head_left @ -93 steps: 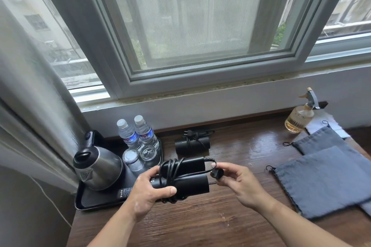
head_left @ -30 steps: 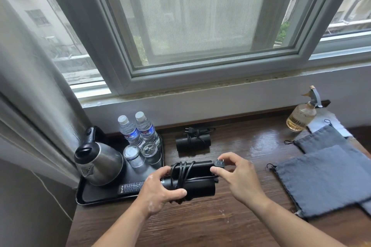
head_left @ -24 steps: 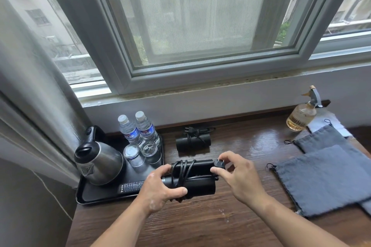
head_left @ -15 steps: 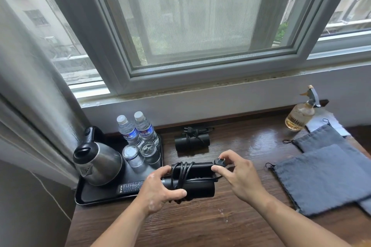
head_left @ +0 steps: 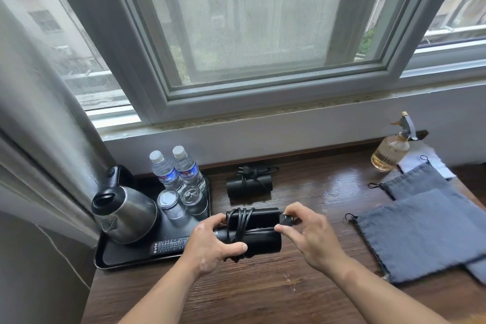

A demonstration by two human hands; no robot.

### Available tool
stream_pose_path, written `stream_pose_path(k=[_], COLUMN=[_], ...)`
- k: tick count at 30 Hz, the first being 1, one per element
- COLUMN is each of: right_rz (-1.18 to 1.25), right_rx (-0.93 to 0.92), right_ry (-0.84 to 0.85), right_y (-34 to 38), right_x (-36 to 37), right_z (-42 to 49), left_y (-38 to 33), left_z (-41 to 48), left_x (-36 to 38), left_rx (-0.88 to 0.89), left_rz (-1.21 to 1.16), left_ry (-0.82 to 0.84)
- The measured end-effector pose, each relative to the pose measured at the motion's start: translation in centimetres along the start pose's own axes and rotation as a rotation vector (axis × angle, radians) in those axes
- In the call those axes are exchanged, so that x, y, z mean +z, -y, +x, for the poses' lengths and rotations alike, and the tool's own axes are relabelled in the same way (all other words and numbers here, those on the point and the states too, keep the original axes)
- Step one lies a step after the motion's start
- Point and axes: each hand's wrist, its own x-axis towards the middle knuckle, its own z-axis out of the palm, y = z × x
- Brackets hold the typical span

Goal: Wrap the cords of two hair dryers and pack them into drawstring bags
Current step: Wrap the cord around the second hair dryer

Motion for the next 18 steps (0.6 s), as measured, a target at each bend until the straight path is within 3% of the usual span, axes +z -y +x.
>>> stream_pose_path(k=[9, 15, 18], right_rz=[0.156, 0.497, 0.612], right_rx=[0.175, 0.367, 0.463], right_ry=[-0.038, -0.182, -0.14], right_y=[0.0, -0.5, -0.3], right_x=[-0.9, -0.9, -1.1], right_z=[0.2, 0.9, 1.2], left_y=[-0.7, -0.3, 0.3], left_z=[-0.1, 0.1, 0.4], left_x=[0.6, 0.3, -0.3], left_rx=[0.037, 0.031, 0.022], left_rz=[0.021, -0.013, -0.033], left_ry=[0.003, 0.032, 0.061])
